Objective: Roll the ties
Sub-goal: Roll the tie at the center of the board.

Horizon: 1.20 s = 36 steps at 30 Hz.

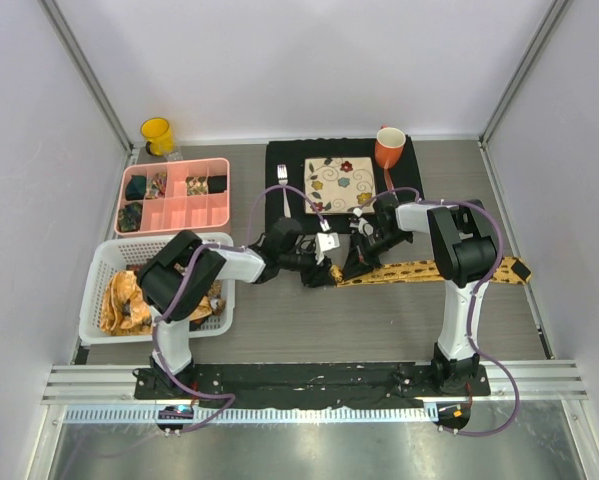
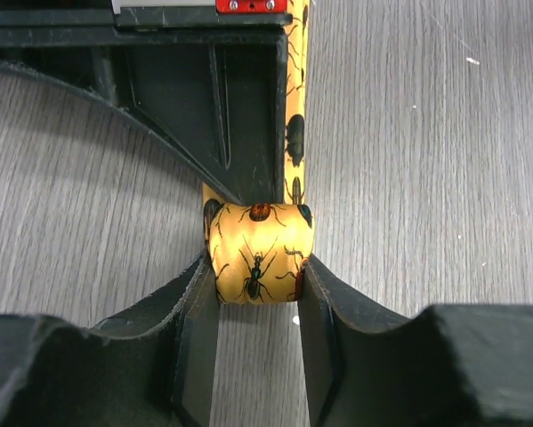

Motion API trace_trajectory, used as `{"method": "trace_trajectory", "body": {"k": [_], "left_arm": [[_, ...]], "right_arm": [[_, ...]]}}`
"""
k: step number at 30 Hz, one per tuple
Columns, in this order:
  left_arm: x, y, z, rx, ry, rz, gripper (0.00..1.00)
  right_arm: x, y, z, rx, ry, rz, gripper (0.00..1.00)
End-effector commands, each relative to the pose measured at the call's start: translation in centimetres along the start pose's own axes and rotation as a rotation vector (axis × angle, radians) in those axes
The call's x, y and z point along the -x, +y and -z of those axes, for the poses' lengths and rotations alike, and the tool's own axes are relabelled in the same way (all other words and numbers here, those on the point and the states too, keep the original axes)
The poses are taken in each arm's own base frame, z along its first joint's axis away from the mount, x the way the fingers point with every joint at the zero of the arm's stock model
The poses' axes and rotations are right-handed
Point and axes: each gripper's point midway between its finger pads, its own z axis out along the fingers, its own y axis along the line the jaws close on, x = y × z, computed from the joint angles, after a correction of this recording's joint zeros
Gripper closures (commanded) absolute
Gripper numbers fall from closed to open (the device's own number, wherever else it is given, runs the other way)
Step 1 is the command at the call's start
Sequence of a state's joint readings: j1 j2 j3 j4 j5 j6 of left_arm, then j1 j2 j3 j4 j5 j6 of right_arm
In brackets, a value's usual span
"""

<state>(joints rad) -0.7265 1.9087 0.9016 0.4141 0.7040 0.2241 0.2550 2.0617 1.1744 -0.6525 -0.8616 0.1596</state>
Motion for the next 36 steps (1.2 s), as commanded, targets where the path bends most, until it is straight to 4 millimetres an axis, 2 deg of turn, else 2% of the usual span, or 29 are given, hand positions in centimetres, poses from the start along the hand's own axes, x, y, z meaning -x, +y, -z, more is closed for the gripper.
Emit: {"method": "trace_trajectory", "body": {"k": [1, 12, 17, 24, 27, 28, 31, 36], "left_arm": [[4.1, 0.2, -1.8, -0.019, -0.103, -0.101, 0.62], [1.6, -0.2, -3.4, -0.037, -0.037, -0.084, 0.59], [1.1, -0.2, -3.5, -0.038, -0.006, -0.066, 0.56], [-0.9, -0.5, -3.1, -0.037, 0.063, -0.036, 0.56], [-1.8, -0.1, -2.9, -0.012, 0.108, -0.026, 0.61], [-1.9, 0.0, -2.9, -0.007, 0.123, -0.031, 0.68], [-3.0, 0.5, -2.2, 0.023, 0.190, -0.037, 0.78], [-5.1, 0.9, -0.3, 0.067, 0.340, -0.079, 0.84]], "right_arm": [[0.9, -6.9, -1.8, -0.286, -0.031, 0.024, 0.99], [1.1, -6.6, -1.9, -0.272, -0.039, 0.018, 0.99], [1.2, -6.6, -2.1, -0.268, -0.044, 0.009, 0.99], [1.3, -6.5, -2.0, -0.271, -0.052, 0.011, 0.99], [1.3, -6.0, -2.0, -0.246, -0.053, 0.016, 0.99], [1.4, -5.6, -1.9, -0.233, -0.055, 0.022, 0.99], [1.8, -4.2, -1.6, -0.179, -0.075, 0.054, 0.99], [1.9, -2.4, -1.0, -0.124, -0.074, 0.100, 0.99]]}}
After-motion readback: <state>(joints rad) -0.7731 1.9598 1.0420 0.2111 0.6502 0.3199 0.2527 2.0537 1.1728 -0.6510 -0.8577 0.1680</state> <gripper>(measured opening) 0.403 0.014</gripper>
